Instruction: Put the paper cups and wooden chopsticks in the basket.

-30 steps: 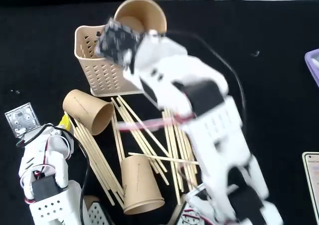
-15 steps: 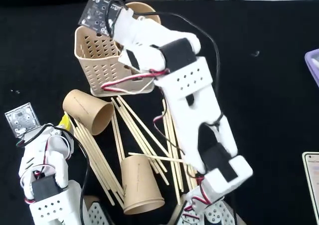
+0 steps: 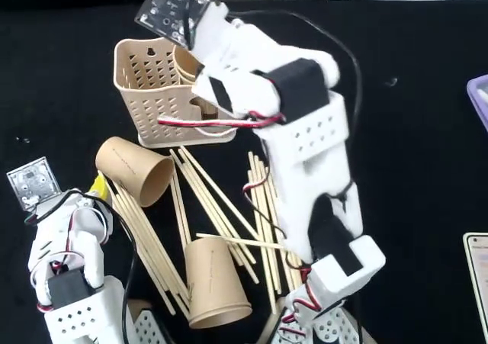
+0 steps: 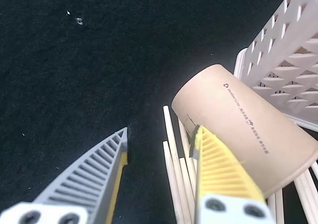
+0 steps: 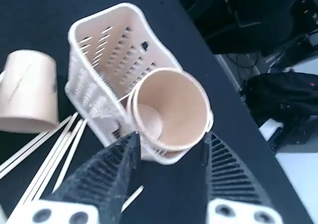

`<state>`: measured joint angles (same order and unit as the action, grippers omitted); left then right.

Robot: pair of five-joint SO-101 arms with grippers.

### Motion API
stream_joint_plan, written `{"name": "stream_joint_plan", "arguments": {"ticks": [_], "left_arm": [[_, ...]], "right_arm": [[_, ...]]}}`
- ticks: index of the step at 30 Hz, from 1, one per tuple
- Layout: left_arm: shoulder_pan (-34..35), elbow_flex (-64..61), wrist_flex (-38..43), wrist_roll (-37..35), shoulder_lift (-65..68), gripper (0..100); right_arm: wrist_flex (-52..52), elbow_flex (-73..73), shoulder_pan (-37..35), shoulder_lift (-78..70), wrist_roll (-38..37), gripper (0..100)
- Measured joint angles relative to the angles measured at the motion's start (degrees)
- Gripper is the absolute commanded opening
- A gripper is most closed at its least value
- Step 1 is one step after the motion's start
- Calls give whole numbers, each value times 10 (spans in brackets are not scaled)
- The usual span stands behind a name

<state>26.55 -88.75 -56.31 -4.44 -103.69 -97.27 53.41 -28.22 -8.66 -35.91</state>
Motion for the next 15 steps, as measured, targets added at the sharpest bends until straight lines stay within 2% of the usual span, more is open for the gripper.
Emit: {"name": "stream_joint_plan", "arguments": {"ticks": [4, 7, 15], "left_arm": [[0, 0, 0, 0, 0, 216], [0, 0, 0, 0, 0, 216], [0, 0, 0, 0, 0, 216]], "right_arm": [[-20, 1, 0, 40, 3, 204], [-20, -52, -4, 96, 4, 204], [-20, -399, -106, 366, 4, 204]]}}
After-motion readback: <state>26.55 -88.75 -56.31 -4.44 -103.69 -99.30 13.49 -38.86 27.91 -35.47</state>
